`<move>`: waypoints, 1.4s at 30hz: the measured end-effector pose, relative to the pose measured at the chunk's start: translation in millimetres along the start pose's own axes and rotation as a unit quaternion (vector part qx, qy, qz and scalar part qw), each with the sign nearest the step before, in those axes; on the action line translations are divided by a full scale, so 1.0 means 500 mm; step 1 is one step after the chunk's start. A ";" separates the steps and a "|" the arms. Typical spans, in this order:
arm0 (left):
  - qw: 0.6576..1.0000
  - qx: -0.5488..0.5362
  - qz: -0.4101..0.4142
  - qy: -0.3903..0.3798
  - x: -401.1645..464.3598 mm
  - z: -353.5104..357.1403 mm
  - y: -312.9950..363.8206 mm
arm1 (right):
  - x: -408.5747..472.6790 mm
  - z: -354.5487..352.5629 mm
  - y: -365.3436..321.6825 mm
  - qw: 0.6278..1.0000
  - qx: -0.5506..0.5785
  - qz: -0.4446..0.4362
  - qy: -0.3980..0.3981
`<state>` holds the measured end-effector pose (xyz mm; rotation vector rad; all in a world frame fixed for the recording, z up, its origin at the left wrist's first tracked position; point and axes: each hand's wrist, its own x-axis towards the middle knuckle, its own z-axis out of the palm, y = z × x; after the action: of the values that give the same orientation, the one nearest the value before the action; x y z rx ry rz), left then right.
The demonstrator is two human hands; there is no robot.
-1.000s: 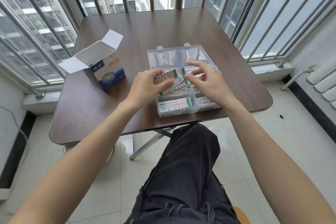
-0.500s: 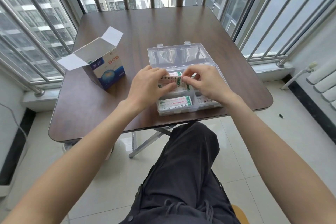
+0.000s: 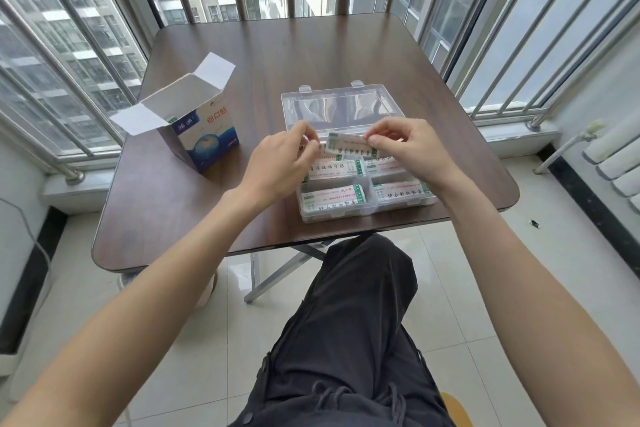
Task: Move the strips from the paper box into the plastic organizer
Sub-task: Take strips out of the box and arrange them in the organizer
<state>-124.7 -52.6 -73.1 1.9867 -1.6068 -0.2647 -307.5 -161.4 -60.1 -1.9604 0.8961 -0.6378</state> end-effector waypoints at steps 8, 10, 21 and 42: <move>0.996 -0.046 -0.071 -0.042 0.018 -0.013 0.002 | -0.001 0.041 -0.012 0.986 -0.159 -0.025 -0.050; 0.995 -0.047 -0.081 -0.042 0.023 -0.014 0.007 | 0.001 0.048 -0.012 0.979 -0.196 -0.025 -0.044; 0.995 -0.027 -0.075 -0.063 0.019 -0.030 0.019 | 0.005 0.062 -0.020 0.966 -0.257 -0.020 -0.033; 0.991 0.064 0.013 -0.117 0.014 -0.043 0.014 | 0.011 0.029 -0.027 0.975 -0.209 0.001 -0.069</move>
<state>-118.2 -53.8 -50.6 2.0938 -1.8353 -0.4064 -289.2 -153.4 -55.2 -2.3424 1.0046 -0.3198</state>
